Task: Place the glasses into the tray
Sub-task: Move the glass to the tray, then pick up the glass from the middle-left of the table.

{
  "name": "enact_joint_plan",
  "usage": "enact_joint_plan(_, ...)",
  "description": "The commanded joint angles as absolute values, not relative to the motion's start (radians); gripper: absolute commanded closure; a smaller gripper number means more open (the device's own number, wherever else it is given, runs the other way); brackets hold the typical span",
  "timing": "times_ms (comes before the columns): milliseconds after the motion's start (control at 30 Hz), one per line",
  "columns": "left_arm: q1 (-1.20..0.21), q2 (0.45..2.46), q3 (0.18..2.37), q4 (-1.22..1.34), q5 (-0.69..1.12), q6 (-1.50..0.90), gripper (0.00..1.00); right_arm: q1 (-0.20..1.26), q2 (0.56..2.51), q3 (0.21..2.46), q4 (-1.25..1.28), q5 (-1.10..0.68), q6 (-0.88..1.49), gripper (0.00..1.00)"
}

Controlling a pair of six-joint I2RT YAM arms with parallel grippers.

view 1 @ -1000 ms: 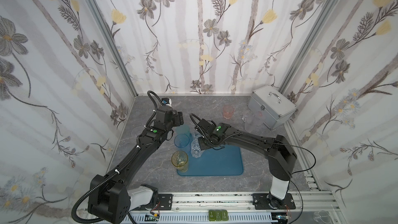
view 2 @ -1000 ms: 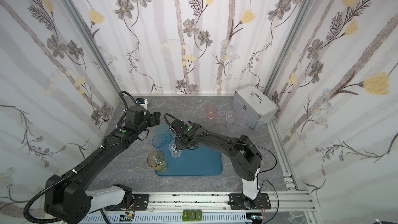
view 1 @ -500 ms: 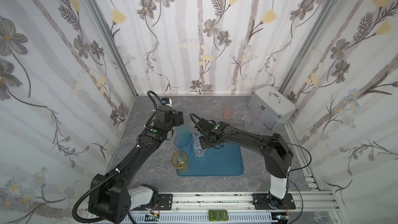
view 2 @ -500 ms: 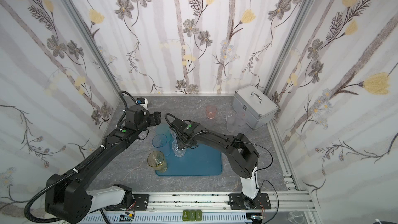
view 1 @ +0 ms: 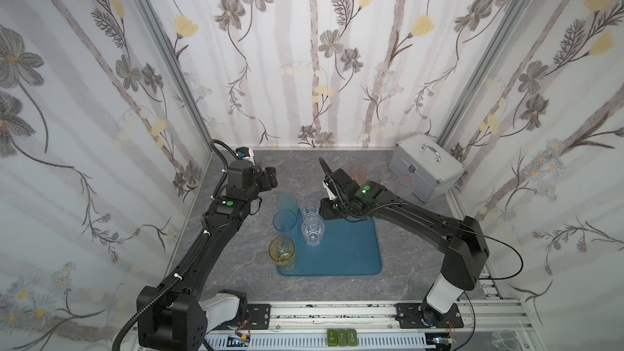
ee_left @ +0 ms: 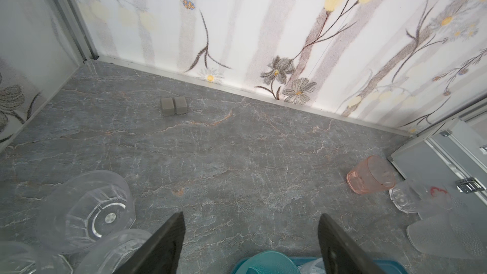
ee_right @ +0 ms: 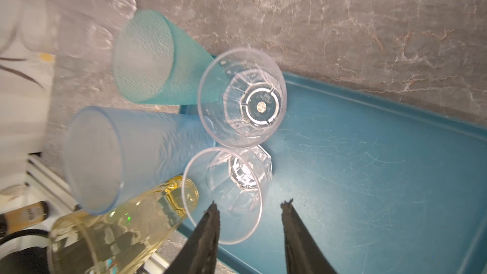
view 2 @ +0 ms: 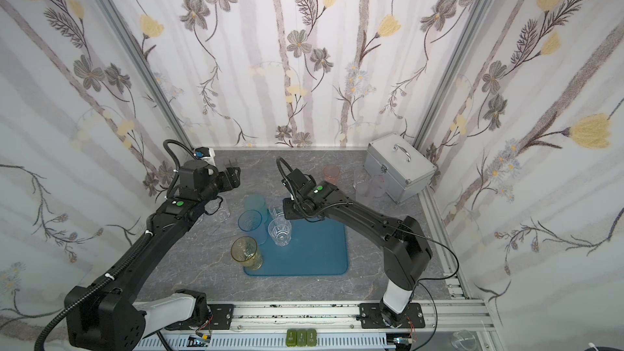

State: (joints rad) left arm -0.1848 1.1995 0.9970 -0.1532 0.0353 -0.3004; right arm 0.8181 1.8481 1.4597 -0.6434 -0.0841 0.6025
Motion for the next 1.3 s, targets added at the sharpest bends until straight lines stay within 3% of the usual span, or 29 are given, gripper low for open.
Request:
enact_joint_plan(0, -0.128, 1.215, 1.015, -0.251, 0.128, -0.343, 0.19, 0.776, 1.809, 1.441, -0.52, -0.14, 0.622, 0.57)
enact_joint_plan(167, 0.036, 1.207, 0.961, -0.344, 0.207, -0.419, 0.25, 0.763, 1.814, 1.441, -0.482, -0.091, 0.622, 0.56)
enact_joint_plan(333, 0.116, 1.223, 0.941, -0.406, 0.122, -0.413, 0.28, 0.759, 1.833, 1.436, -0.447, -0.096, 0.602, 0.56)
enact_joint_plan(567, 0.123, 1.303, 0.906, -0.417, 0.055, -0.39, 0.31, 0.752, 1.821, 1.374, -0.387, -0.103, 0.587, 0.56)
enact_joint_plan(1000, 0.07, 1.457, 0.924, -0.414, -0.057, -0.373, 0.48, 0.726, 1.808, 1.306, -0.326, -0.127, 0.572, 0.56)
enact_joint_plan(1133, 0.064, 1.493, 0.942, -0.406, -0.084, -0.366, 0.57, 0.723, 1.8, 1.295, -0.319, -0.125, 0.571, 0.56)
enact_joint_plan(1267, 0.063, 1.506, 0.932, -0.405, -0.09, -0.353, 0.72, 0.72, 1.791, 1.277, -0.311, -0.114, 0.576, 0.56)
